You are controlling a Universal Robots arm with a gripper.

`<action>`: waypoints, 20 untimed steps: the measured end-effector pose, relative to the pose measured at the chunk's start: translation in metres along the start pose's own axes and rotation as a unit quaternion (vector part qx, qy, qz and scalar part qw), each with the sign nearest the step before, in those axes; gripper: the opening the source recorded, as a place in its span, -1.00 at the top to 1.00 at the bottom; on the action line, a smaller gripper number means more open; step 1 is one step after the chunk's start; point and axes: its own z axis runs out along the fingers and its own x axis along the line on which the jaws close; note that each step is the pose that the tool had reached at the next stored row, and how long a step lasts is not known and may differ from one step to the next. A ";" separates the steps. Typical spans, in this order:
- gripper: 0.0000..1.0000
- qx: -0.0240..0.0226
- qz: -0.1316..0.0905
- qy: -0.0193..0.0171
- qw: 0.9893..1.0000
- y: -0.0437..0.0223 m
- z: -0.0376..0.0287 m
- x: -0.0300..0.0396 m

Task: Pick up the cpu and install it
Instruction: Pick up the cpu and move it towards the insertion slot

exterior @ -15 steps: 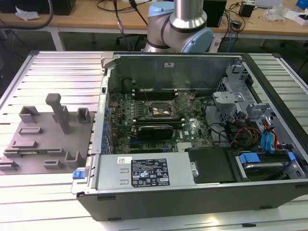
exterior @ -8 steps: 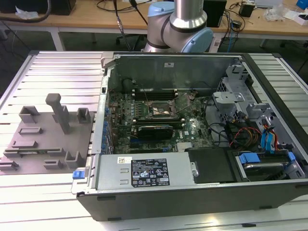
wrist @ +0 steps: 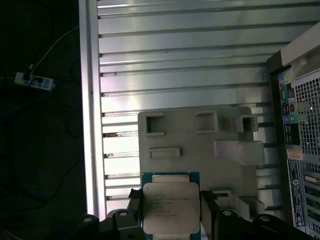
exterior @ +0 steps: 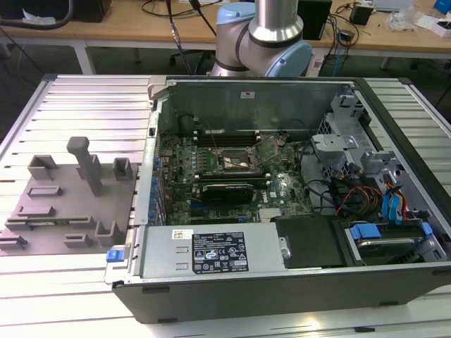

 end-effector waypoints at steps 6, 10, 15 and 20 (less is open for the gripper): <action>-0.09 0.000 0.000 0.000 1.000 0.0002 0.0000 -0.0034; -0.09 0.000 0.000 0.000 1.000 0.0006 0.0000 -0.0091; -0.09 0.000 0.000 0.000 1.000 0.0012 0.0000 -0.0188; -0.09 0.000 0.000 0.000 1.000 0.0026 0.0000 -0.0394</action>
